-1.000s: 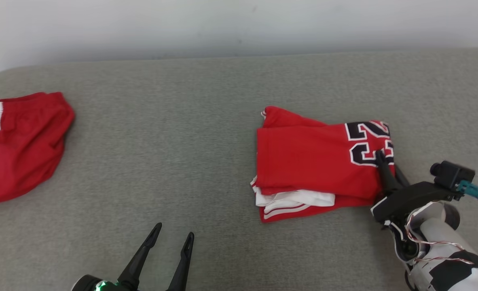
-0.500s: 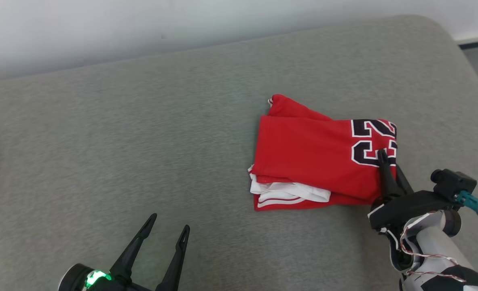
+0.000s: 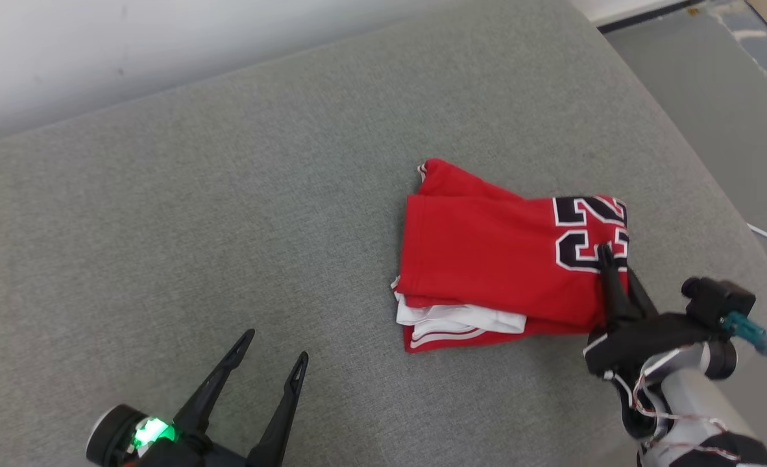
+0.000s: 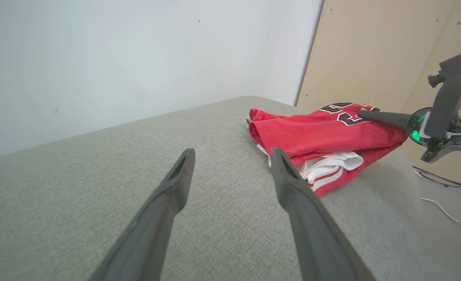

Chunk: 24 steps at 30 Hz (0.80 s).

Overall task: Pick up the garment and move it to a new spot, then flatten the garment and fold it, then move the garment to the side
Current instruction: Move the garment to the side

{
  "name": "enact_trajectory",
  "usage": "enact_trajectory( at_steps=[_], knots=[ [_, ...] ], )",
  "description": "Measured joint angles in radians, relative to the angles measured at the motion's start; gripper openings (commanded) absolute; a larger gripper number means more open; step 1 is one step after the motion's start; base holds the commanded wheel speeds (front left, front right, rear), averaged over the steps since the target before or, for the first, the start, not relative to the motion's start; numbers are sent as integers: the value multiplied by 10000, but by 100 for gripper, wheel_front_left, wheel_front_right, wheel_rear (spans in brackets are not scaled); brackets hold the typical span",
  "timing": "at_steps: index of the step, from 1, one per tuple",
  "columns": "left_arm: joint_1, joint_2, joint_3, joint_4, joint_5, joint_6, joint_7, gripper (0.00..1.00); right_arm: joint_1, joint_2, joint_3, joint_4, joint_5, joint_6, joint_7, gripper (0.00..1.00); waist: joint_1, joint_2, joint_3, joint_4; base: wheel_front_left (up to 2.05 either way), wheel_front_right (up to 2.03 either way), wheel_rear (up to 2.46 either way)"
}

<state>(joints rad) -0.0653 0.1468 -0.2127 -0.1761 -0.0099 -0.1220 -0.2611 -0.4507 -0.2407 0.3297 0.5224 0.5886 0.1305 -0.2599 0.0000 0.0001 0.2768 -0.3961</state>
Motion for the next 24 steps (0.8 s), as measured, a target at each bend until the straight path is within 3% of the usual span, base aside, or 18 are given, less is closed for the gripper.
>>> enact_trajectory(
  at_steps=[7,16,24],
  knots=[
    [-847,364,-499,-439,50,-44,0,100,-1104,-523,-399,-240,-819,0,0,0,0,0,679,-165,0,0,0],
    [-2214,857,-1175,-1440,25,-81,-10,100,-2783,-1653,-1034,-242,-2483,2,0,0,2,1,2030,319,0,0,0],
    [-3064,1300,-1645,-2424,8,-82,207,100,-3656,-2642,-2568,88,-3446,4,0,0,3,1,3308,848,0,0,0]
  ],
)
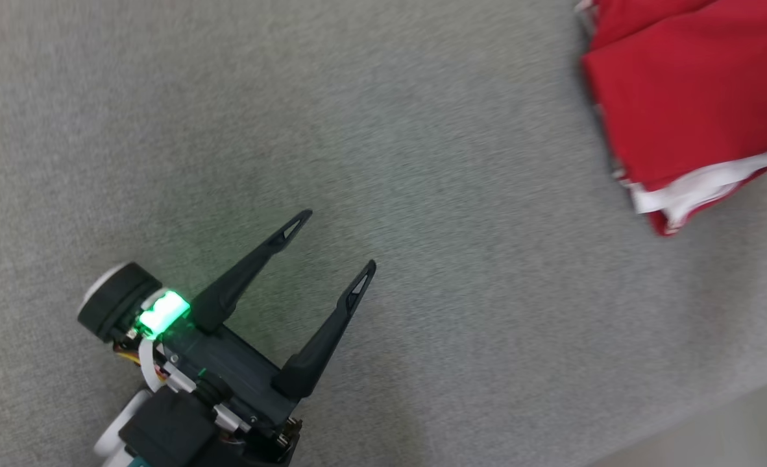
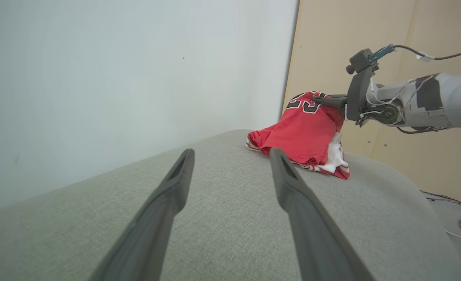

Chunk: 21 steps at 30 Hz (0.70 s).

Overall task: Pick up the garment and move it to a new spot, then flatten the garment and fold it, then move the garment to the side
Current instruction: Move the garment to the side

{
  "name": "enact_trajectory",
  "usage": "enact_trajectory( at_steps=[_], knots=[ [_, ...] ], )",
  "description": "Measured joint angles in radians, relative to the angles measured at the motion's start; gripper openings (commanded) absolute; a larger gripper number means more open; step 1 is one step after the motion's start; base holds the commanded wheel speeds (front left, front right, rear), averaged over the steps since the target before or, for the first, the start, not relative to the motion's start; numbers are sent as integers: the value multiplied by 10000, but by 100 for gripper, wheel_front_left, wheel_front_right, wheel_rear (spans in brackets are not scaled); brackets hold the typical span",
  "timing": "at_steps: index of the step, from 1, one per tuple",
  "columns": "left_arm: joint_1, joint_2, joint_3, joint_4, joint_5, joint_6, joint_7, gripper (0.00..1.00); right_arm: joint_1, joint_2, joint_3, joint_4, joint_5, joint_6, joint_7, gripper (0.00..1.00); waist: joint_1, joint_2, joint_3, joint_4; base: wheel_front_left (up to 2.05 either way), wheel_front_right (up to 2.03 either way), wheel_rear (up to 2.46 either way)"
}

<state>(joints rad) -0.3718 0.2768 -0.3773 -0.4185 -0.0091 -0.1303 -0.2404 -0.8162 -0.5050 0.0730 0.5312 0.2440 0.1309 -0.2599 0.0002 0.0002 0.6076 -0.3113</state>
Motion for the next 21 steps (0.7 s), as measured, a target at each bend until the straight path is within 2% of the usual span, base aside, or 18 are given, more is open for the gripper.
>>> enact_trajectory(
  at_steps=[10,21],
  knots=[
    [-392,215,-4,-504,-128,0,249,100,-565,-437,-1622,77,-924,2,0,0,0,0,922,516,0,0,0],
    [-392,226,-113,-514,-169,84,196,100,-369,-537,-2564,221,-1885,2,0,0,-2,-1,906,854,0,0,0]
  ],
)
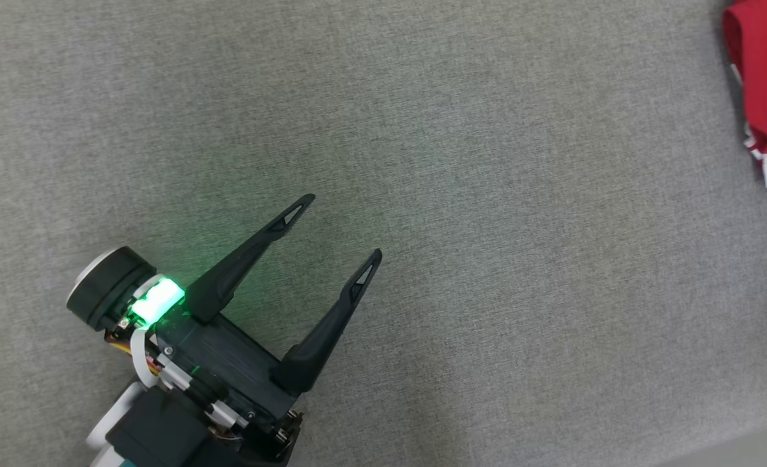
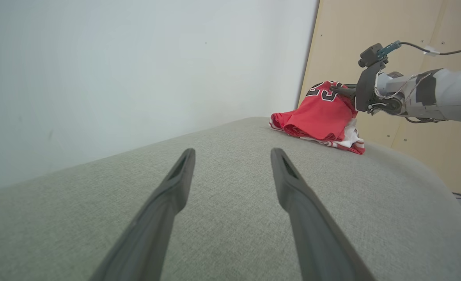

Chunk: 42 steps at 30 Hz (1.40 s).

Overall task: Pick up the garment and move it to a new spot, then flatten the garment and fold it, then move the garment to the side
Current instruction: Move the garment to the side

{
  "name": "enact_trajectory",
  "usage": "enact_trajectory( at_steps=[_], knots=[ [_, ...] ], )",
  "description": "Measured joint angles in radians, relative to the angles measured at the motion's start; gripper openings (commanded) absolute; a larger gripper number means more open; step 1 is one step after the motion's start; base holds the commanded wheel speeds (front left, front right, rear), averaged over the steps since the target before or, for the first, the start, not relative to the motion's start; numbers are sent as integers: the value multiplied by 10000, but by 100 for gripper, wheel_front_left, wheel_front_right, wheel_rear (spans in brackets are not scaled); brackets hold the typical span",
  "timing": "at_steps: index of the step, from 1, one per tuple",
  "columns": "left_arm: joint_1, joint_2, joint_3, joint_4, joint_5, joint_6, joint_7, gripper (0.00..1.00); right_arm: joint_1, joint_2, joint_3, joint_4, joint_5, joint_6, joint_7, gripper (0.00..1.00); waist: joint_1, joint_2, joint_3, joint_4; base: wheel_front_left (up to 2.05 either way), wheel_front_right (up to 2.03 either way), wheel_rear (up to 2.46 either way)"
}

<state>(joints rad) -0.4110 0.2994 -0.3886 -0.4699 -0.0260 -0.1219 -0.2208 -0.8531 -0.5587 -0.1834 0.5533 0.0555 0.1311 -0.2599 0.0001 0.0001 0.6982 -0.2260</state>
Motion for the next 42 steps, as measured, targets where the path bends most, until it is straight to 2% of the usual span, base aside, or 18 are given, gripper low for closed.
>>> enact_trajectory(
  at_steps=[5,6,7,8,13,16,19,22,27,33,38,42],
  knots=[
    [-12,-61,-61,52,-61,17,-92,100,-96,-132,-186,560,-332,0,-2,0,0,0,-49,143,0,0,0],
    [-15,-81,-104,111,-75,17,-100,100,-152,-84,-209,713,-380,0,-2,7,0,0,-67,175,0,0,0],
    [-23,-117,-151,155,-77,17,-111,100,-207,-44,-234,823,-412,0,-2,46,0,0,-90,211,0,0,0],
    [-36,-144,-192,192,-79,17,-140,100,-239,-4,-276,892,-529,0,-4,100,0,0,-119,250,0,0,0],
    [-74,-224,-226,437,-109,134,-242,100,-223,148,-840,399,-1492,0,-6,100,0,0,-375,447,0,0,0],
    [18,-322,-159,706,-313,288,-301,100,-126,550,-790,-293,-1871,0,-12,100,0,0,-644,536,0,0,0],
    [299,-583,12,1124,-656,548,-355,100,165,1340,31,-945,-1720,0,-10,100,-2,-1,-1016,604,0,0,0],
    [633,-794,247,1697,-988,805,-370,100,766,1990,1104,-1342,-1005,2,-10,100,-1,0,-1476,669,0,0,0],
    [1160,-1149,667,2339,-1170,1256,-399,100,1599,2213,2652,-1641,90,2,-12,100,-3,-1,-2369,840,0,0,0],
    [2068,-1534,1576,3156,-1716,1747,-401,100,2611,2606,3873,-1898,982,2,-10,100,-4,-1,-3458,1148,0,0,0],
    [2850,-1766,2318,3845,-1954,1850,-401,100,3735,2928,4899,-2222,1344,2,-10,100,-4,-2,-4523,1499,0,0,0],
    [3223,-1868,2581,4109,-1941,1785,-401,100,4550,3214,4963,-2640,1193,2,-10,100,-4,-2,-5206,1723,0,0,0]
  ],
)
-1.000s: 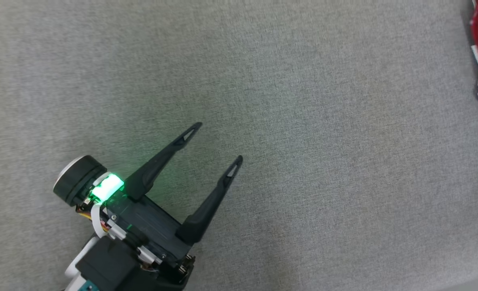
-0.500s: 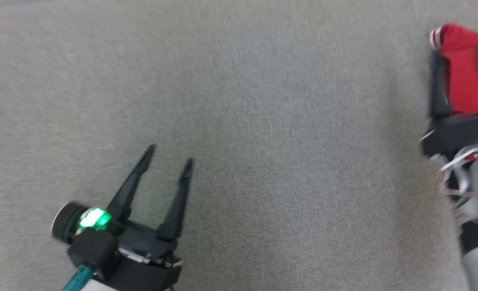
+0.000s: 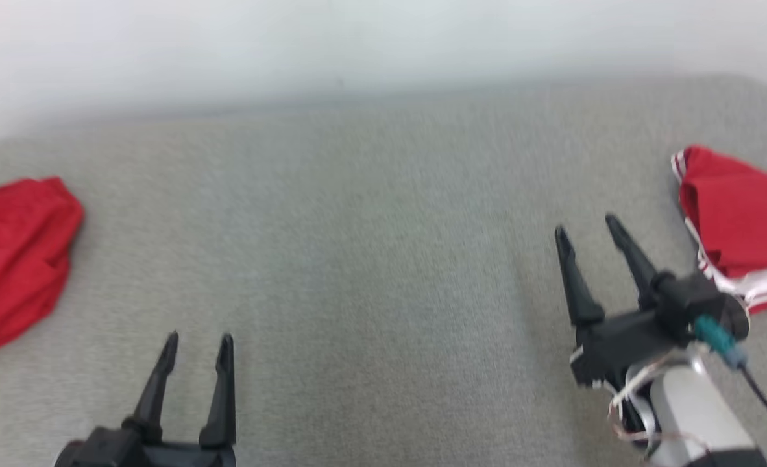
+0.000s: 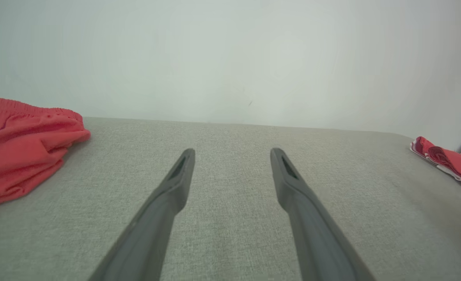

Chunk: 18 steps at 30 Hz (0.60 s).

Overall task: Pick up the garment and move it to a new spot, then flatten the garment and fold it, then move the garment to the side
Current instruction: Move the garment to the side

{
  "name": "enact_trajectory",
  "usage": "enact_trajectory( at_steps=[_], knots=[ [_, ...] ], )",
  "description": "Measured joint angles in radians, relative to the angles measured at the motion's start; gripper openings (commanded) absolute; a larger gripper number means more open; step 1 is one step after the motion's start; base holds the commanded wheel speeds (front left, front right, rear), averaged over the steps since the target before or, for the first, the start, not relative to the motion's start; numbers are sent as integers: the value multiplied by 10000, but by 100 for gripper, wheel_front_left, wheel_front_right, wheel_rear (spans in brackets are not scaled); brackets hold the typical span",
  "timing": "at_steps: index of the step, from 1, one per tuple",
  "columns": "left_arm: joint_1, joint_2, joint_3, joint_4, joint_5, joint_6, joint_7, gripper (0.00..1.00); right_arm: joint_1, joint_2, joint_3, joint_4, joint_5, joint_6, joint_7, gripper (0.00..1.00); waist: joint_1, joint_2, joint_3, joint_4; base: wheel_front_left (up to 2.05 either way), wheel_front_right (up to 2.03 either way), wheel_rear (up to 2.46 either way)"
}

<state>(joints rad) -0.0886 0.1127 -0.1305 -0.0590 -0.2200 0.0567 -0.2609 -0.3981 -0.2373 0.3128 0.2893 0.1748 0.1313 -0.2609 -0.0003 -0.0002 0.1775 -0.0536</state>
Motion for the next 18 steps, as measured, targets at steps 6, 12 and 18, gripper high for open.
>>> enact_trajectory(
  at_steps=[6,12,18],
  knots=[
    [697,-81,336,81,514,-29,0,100,1400,284,-326,-1064,-311,0,0,100,0,0,-979,297,0,0,0],
    [1175,-268,667,-59,779,-199,-2,100,2602,537,-853,-2027,-537,0,0,100,1,0,-1694,574,0,0,0],
    [1587,-416,966,-105,941,-437,-8,100,3540,715,-1143,-2382,-533,0,-2,100,2,-1,-2161,729,0,0,0]
  ],
)
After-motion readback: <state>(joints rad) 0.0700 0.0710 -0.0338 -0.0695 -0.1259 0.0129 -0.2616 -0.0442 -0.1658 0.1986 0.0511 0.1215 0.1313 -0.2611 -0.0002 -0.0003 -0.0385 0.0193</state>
